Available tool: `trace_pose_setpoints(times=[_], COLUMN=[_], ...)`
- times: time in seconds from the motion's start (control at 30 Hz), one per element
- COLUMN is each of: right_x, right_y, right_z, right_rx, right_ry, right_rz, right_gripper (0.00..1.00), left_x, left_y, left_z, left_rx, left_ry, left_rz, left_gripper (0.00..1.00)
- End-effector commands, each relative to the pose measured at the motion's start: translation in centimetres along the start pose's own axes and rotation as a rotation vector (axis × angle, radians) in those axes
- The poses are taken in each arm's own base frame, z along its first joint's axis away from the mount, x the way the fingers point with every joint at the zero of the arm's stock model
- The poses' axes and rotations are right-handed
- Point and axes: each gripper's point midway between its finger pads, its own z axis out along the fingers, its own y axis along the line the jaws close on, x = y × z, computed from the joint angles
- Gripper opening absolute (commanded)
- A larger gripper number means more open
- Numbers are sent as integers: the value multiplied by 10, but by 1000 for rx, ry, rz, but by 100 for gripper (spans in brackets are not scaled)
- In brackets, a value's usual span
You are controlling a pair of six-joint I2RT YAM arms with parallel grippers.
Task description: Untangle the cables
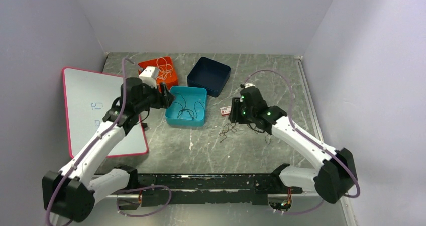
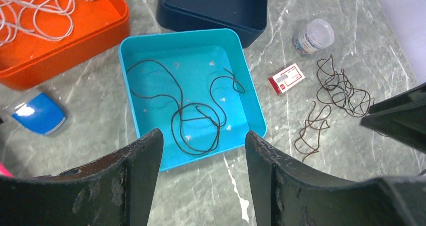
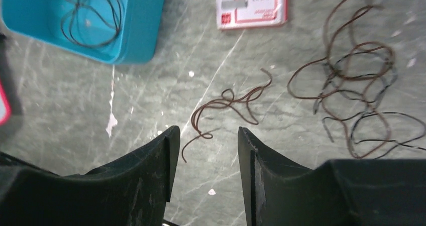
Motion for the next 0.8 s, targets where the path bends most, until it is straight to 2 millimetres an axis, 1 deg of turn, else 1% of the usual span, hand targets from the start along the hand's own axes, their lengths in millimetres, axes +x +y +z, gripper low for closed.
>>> trace_pose_setpoints(times=[0.0, 0.1, 0.23, 0.3, 0.37, 0.47, 0.63, 0.77], right_x=[17, 22, 24, 25, 29, 38, 51, 54], right_y=[13, 12, 12, 16, 22, 25, 21, 15], right_z=[11, 20, 28, 28, 28, 31, 43, 56], right_rx=[8, 44, 74, 83, 89, 117, 183, 229], right_ry=[63, 57, 31, 8, -15, -44, -62, -74], right_rz=[-45, -28, 33, 72, 104, 159, 232, 253], right_gripper=[51, 53, 58, 60, 61, 61, 62, 61], left_x=[0, 0, -1, -2, -2, 0, 1, 1], left_y=[-1, 1, 3, 3, 4, 5, 5, 8], left_z=[-24, -33, -38, -39, -41, -44, -50, -55], left_rx=[-30, -50, -64, -66, -70, -77, -85, -102], left_ry=[-42, -49, -45, -45, -49, -50, -51, -52], left_rz=[-39, -25, -1, 6, 8, 7, 5, 8], left_gripper=[66, 66, 66, 66, 66, 66, 66, 66])
